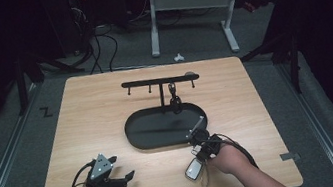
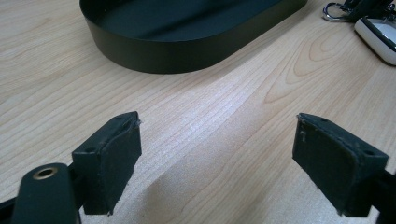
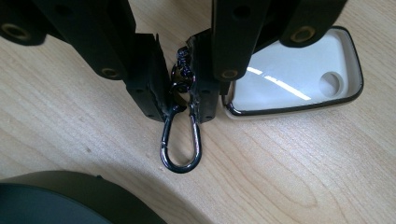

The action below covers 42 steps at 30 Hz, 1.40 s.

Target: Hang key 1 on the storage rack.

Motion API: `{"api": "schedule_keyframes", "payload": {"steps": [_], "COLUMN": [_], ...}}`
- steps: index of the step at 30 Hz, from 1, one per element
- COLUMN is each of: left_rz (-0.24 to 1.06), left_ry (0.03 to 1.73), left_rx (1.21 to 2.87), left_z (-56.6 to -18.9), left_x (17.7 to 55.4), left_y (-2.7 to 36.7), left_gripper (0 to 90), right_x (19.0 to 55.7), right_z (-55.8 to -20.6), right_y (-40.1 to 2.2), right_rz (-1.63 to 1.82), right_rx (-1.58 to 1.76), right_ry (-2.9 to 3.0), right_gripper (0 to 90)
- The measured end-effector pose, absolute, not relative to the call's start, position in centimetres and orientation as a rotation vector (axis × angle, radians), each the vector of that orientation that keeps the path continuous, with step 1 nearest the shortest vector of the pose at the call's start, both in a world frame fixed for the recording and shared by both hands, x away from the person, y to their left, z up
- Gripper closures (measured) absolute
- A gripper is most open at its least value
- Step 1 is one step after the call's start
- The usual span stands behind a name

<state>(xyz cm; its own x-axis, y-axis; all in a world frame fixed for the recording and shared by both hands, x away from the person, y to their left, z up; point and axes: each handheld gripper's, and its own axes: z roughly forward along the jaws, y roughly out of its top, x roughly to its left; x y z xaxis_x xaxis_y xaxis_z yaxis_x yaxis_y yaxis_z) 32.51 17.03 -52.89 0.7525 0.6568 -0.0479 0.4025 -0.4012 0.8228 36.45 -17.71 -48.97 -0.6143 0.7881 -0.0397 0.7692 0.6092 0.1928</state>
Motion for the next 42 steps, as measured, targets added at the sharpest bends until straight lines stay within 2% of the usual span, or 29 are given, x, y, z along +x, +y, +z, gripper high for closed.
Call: {"api": "schedule_keyframes", "payload": {"steps": [4,28,42], "left_rz": [0.356,0.349,0.347], "left_ry": [0.796,0.789,0.788], "left_rx": [2.046,2.056,2.059], "left_z": [-52.9,-53.0,-53.0], "left_x": [32.5,32.5,32.5], "left_y": [17.0,16.9,16.9], "left_gripper": [16.0,16.3,16.6], "right_x": [36.4,35.8,36.1], "right_z": [-48.3,-48.0,-45.4], "right_y": [-17.7,-17.7,-19.1], "right_rz": [0.266,0.275,0.37], "right_rx": [1.299,1.253,1.365], "right_ry": [2.669,2.678,2.659], "right_gripper": [83.9,84.4,84.4]}}
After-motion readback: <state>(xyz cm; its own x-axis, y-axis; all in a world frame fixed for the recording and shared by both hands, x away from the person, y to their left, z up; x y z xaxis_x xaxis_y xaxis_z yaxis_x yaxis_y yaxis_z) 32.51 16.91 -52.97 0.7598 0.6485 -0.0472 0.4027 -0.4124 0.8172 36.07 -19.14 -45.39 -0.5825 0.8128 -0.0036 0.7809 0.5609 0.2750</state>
